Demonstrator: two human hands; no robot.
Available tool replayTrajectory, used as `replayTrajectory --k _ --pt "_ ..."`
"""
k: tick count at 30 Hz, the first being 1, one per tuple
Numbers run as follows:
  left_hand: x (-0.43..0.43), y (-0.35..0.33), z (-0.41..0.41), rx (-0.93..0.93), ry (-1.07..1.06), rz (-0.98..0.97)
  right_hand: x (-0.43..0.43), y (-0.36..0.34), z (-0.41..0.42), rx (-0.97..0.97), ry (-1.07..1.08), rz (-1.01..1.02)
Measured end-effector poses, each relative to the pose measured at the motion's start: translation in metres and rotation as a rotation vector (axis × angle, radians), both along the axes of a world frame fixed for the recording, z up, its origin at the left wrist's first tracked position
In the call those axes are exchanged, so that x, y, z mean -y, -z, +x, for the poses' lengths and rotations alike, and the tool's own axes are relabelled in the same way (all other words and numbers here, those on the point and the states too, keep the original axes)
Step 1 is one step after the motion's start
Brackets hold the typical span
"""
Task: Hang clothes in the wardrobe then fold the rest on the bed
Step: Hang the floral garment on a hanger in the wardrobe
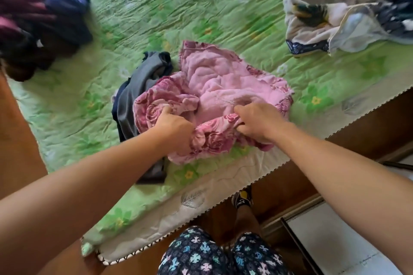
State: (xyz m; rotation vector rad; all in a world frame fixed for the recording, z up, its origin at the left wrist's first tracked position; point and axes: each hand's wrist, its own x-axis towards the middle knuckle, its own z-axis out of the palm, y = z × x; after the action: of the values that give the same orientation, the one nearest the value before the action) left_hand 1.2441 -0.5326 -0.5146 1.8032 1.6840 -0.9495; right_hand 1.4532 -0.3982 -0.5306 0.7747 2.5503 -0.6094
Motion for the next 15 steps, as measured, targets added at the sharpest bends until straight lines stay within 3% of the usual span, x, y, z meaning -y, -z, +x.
replayTrajectory --k 8,15 --pt "0.0 -0.123 -0.061 0.032 -0.189 0.363 -0.016 -0.133 -0.031 -0.1 -0.05 0.176" --pt "0.008 -0.253 -0.103 0.116 -0.382 0.712 -0.013 -0.266 -0.056 -0.258 0.018 0.211"
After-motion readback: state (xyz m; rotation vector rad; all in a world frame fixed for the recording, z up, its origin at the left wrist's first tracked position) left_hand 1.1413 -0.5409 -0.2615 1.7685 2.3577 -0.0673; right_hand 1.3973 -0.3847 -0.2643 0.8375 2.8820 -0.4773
